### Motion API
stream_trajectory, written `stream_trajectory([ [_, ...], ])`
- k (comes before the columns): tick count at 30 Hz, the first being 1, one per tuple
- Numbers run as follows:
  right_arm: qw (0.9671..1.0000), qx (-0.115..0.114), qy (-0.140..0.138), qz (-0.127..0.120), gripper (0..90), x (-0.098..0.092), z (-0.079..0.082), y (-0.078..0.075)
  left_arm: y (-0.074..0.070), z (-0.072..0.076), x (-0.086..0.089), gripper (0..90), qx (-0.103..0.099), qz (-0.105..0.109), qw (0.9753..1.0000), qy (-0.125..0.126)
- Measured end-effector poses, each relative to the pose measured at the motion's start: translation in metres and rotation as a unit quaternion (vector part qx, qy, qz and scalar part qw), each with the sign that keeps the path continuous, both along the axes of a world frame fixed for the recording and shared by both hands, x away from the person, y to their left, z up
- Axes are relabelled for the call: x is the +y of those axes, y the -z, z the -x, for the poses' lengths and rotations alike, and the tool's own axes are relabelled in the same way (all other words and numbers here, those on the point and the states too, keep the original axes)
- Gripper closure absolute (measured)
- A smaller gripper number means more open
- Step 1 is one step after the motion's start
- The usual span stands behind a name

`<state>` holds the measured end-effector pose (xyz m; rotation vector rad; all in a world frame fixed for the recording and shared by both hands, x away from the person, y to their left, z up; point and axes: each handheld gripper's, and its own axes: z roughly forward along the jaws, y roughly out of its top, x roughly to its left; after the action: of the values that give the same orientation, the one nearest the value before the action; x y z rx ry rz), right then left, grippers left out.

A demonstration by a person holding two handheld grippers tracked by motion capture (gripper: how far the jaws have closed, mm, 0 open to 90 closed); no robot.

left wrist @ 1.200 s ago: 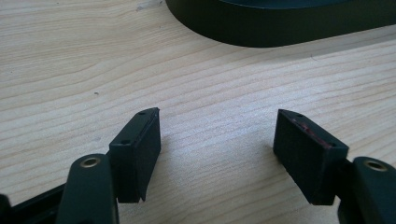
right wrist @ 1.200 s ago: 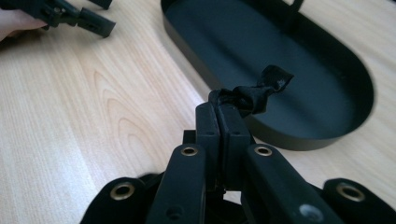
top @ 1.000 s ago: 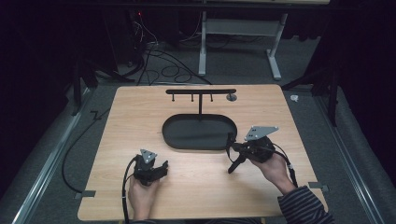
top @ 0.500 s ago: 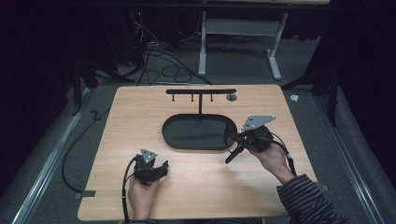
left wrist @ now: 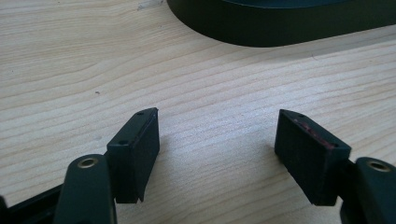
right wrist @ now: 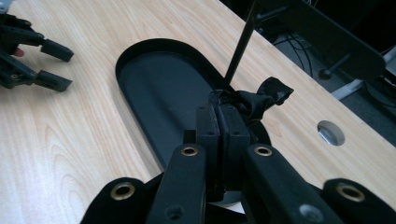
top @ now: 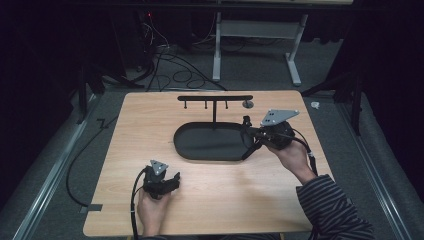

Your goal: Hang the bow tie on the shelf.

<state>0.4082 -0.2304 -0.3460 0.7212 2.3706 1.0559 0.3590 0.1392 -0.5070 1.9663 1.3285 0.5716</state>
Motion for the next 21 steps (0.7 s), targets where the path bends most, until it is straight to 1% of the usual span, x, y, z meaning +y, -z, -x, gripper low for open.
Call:
stream_trajectory([
  [1,1.0000,-0.001,0.000,-0.002,89.9,0.000,-0.003,-0.001,0.000,0.000,0.000,31.3,-0.001,0.001,1.0000,-0.002],
  [7,1.0000,-0.002,0.003,-0.007,90.0,0.001,-0.012,-0.002,0.000,0.000,0.000,31.2,-0.001,0.000,1.0000,-0.002],
  [9,0.9999,-0.007,0.001,-0.008,90.0,0.003,-0.015,-0.004,0.000,0.000,0.000,31.3,-0.001,0.000,1.0000,-0.002],
  [11,0.9999,-0.008,0.001,-0.010,90.0,0.004,-0.018,-0.006,0.000,0.000,0.000,31.3,-0.001,0.000,1.0000,-0.002],
  [15,0.9999,-0.009,-0.001,-0.004,90.0,0.006,-0.022,-0.007,0.000,0.000,0.000,31.2,-0.001,0.000,1.0000,-0.002],
  [18,0.9999,-0.009,0.000,-0.005,90.0,0.007,-0.026,-0.008,0.000,0.000,0.000,31.2,-0.001,0.001,1.0000,-0.002],
  [19,0.9999,-0.007,0.005,-0.009,90.0,0.006,-0.029,-0.008,0.000,0.000,0.000,31.1,-0.001,0.001,1.0000,-0.002],
  [21,0.9999,-0.007,0.006,-0.012,90.0,0.006,-0.031,-0.008,0.000,0.000,0.000,31.1,-0.001,0.001,1.0000,-0.002],
])
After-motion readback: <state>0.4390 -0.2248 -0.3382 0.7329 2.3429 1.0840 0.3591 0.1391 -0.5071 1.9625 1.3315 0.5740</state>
